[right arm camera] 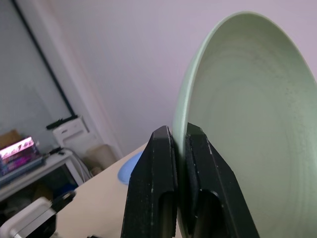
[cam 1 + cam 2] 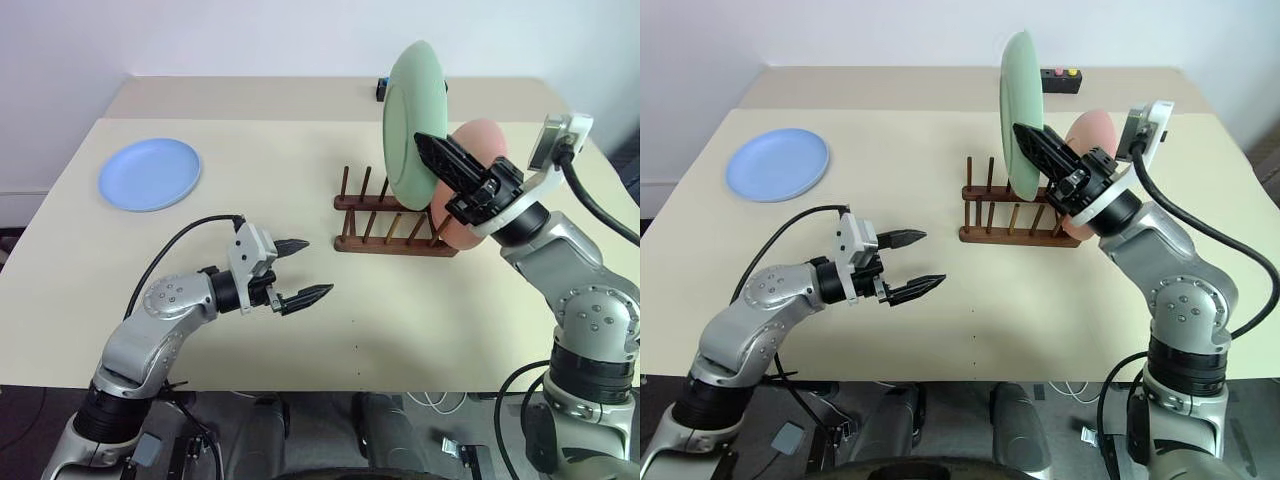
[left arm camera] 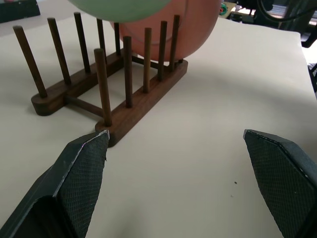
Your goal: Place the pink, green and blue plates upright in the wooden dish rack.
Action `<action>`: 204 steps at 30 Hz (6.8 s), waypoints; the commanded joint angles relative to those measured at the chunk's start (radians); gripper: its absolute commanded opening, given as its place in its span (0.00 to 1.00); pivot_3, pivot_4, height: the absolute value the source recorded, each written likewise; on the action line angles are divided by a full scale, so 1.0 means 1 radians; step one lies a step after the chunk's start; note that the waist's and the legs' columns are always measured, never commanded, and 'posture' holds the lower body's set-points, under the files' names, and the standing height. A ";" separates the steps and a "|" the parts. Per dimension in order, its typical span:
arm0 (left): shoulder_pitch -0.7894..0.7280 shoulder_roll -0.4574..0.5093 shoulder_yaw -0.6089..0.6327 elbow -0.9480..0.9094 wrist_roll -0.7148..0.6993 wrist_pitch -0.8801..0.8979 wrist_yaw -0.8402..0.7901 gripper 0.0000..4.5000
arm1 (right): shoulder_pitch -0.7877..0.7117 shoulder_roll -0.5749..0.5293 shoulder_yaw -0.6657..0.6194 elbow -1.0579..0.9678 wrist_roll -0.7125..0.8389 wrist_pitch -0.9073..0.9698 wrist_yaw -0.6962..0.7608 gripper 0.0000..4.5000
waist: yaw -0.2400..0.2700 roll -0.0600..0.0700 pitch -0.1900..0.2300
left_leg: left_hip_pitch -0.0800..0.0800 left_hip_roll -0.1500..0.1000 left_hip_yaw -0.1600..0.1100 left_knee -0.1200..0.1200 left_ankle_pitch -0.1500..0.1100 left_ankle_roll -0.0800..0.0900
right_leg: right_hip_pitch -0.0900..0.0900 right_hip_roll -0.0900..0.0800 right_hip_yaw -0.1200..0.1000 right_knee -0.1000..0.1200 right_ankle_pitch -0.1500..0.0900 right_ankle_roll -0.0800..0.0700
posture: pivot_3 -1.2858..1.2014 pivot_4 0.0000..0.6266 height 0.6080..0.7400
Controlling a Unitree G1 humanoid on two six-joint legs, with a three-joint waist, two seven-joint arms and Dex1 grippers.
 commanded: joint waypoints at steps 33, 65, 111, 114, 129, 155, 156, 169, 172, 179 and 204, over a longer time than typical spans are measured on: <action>0.007 -0.001 0.035 -0.019 0.013 -0.030 0.010 1.00 | 0.047 0.028 -0.050 0.036 0.099 -0.001 -0.102 0.40 | 0.000 0.000 0.000 | 0.000 0.000 0.000 0.000 0.000 0.000 | 0.000 0.000 0.000 0.000 0.000 0.000 | 0.52 0.24 0.92; -0.004 -0.026 0.066 0.011 0.012 -0.064 0.043 1.00 | -0.137 -0.065 -0.044 -0.019 -0.050 -0.071 0.006 0.98 | 0.000 0.002 0.001 | 0.000 0.000 0.000 0.000 0.000 0.000 | 0.000 0.000 0.000 -0.001 0.000 0.000 | 0.52 0.24 0.92; -0.715 -0.035 0.741 1.313 0.051 -0.120 0.985 0.01 | -0.182 -0.058 0.215 0.010 -0.626 -0.120 0.157 1.00 | 0.000 0.000 0.000 | -0.001 0.000 -0.001 0.000 0.000 0.000 | -0.002 0.000 -0.002 0.001 0.003 0.004 | 0.52 0.24 0.92; -0.698 -0.046 0.731 1.250 0.039 -0.123 0.945 0.01 | -0.185 -0.062 0.218 0.012 -0.621 -0.111 0.174 1.00 | -0.001 0.000 0.000 | -0.001 0.000 -0.001 -0.001 0.000 0.000 | -0.002 0.000 -0.002 0.001 0.003 0.004 | 0.52 0.24 0.92; -0.595 -0.230 0.250 0.281 0.194 0.023 0.875 0.01 | -0.234 -0.152 0.527 0.129 -1.185 -0.602 0.272 1.00 | -0.002 -0.002 0.000 | -0.001 -0.001 -0.001 0.000 0.001 -0.001 | -0.001 0.000 -0.001 0.000 0.003 0.005 | 0.52 0.24 0.92; -0.686 -0.401 0.132 0.052 0.260 0.313 0.862 0.00 | -0.267 -0.098 0.584 0.317 -1.563 -0.827 0.236 0.94 | 0.001 -0.002 0.001 | -0.001 -0.001 -0.001 0.000 0.001 -0.001 | -0.001 0.000 -0.001 0.000 0.003 0.005 | 0.52 0.24 0.92; -0.686 -0.401 0.133 0.049 0.261 0.316 0.861 0.00 | -0.268 -0.096 0.584 0.321 -1.569 -0.829 0.234 0.88 | 0.001 -0.002 0.001 | -0.001 -0.001 -0.001 0.000 0.001 -0.001 | -0.001 0.000 -0.001 0.000 0.003 0.005 | 0.52 0.24 0.92; -0.684 -0.411 0.151 0.027 0.267 0.342 0.863 0.00 | -0.278 -0.087 0.582 0.352 -1.618 -0.857 0.212 0.01 | 0.001 -0.002 0.001 | -0.001 -0.001 -0.001 0.000 0.001 -0.001 | -0.001 -0.001 -0.001 0.000 0.003 0.005 | 0.52 0.24 0.92; -0.682 -0.423 0.168 0.025 0.257 0.334 0.866 0.00 | -0.278 -0.084 0.583 0.350 -1.626 -0.868 0.203 0.01 | 0.001 -0.002 0.001 | -0.001 -0.001 -0.001 0.000 0.001 -0.001 | -0.001 -0.001 -0.001 0.000 0.003 0.005 | 0.52 0.24 0.92; -0.712 -0.496 0.304 0.022 0.163 0.221 0.869 0.63 | -0.287 -0.074 0.578 0.355 -1.627 -0.889 0.192 0.00 | 0.002 -0.002 0.001 | -0.001 -0.001 -0.001 0.000 0.001 -0.001 | -0.001 -0.001 -0.001 0.000 0.004 0.005 | 0.52 0.24 0.92; -0.133 -0.061 0.285 0.158 0.215 -0.115 0.421 0.99 | -0.235 0.220 0.310 -0.039 -0.683 -0.272 0.278 0.00 | -0.018 -0.002 0.000 | -0.001 -0.001 -0.003 -0.001 0.001 -0.001 | -0.001 -0.001 -0.002 0.002 0.004 0.004 | 0.52 0.24 0.92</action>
